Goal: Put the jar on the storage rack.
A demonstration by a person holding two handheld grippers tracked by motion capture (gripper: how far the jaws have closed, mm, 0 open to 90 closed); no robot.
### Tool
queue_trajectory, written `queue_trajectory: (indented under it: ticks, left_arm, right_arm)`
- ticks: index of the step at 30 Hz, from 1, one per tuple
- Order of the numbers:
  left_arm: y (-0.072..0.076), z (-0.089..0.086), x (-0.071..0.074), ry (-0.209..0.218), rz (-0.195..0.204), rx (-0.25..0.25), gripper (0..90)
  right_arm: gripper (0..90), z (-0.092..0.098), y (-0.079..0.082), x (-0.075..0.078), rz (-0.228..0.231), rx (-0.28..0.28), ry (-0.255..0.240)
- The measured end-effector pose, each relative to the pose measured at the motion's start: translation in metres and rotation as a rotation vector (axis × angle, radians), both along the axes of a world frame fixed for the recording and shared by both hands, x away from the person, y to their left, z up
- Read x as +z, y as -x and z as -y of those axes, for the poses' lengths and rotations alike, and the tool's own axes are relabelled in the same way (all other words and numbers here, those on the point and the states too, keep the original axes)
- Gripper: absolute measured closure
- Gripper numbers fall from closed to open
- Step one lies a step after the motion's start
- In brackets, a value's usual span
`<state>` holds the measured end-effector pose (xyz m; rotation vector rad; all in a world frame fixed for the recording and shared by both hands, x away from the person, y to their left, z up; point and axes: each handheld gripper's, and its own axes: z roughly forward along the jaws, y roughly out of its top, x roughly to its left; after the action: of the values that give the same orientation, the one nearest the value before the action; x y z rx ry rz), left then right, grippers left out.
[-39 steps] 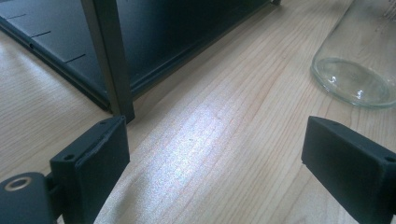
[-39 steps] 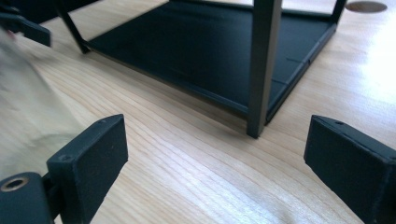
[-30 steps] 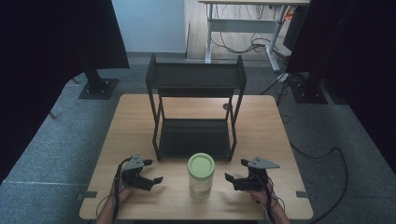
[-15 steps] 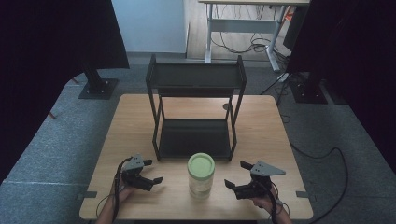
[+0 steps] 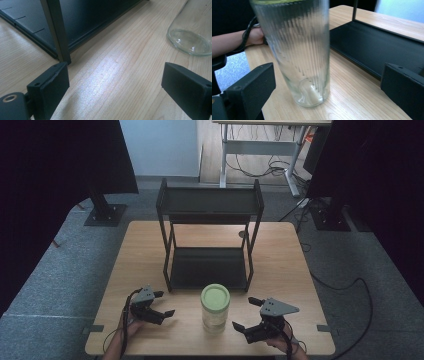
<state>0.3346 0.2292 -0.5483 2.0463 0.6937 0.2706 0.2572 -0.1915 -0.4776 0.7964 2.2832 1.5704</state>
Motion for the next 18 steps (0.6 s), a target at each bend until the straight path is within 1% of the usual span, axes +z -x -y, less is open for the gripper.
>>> queue_trajectory:
  ticks: [4,7,14,18]
  left_arm:
    - [0.0,0.0,0.0,0.0,-0.001,0.0,7.6]
    - [0.0,0.0,0.0,-0.002,0.001,-0.001,7.6]
    - [0.0,0.0,0.0,-0.009,0.001,-0.004,7.6]
    - [0.0,0.001,0.0,-0.011,0.001,-0.005,7.6]
  right_arm:
    - [0.0,-0.007,0.003,0.0,0.004,0.033,0.02]
    - [0.0,-0.011,0.003,-0.001,0.003,0.044,0.028]
    - [0.0,-0.018,0.002,-0.004,0.004,0.054,0.026]
    - [0.0,-0.023,0.002,-0.006,0.003,0.061,0.033]
